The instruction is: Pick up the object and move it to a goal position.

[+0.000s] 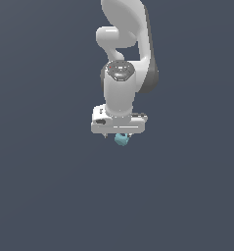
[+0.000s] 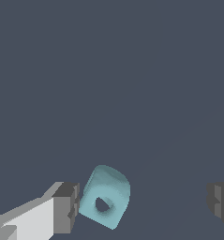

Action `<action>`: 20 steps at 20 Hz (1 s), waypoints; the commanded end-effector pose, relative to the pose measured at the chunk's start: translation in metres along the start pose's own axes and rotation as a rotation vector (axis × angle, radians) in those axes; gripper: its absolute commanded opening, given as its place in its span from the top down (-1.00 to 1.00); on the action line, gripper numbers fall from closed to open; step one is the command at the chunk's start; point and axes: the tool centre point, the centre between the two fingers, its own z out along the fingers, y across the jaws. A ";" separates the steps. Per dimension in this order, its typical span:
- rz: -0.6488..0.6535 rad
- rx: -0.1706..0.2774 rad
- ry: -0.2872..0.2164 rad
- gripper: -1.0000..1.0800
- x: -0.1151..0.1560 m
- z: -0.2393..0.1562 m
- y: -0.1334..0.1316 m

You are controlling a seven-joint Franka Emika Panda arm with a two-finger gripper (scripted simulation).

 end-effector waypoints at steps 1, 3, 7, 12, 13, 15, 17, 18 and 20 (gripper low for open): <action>0.000 0.000 0.000 -0.92 0.000 0.000 0.000; 0.005 0.002 -0.001 -0.92 0.000 0.000 0.000; 0.042 0.019 -0.008 -0.92 -0.002 0.000 0.003; 0.059 0.028 -0.012 -0.92 -0.002 0.000 0.004; 0.058 0.027 -0.011 -0.92 -0.002 0.000 0.004; 0.062 0.027 -0.011 -0.92 -0.003 0.001 0.003; 0.071 0.027 -0.011 -0.92 -0.004 0.003 0.003; 0.077 0.027 -0.011 -0.92 -0.004 0.004 0.002; 0.093 0.027 -0.011 -0.92 -0.007 0.007 0.001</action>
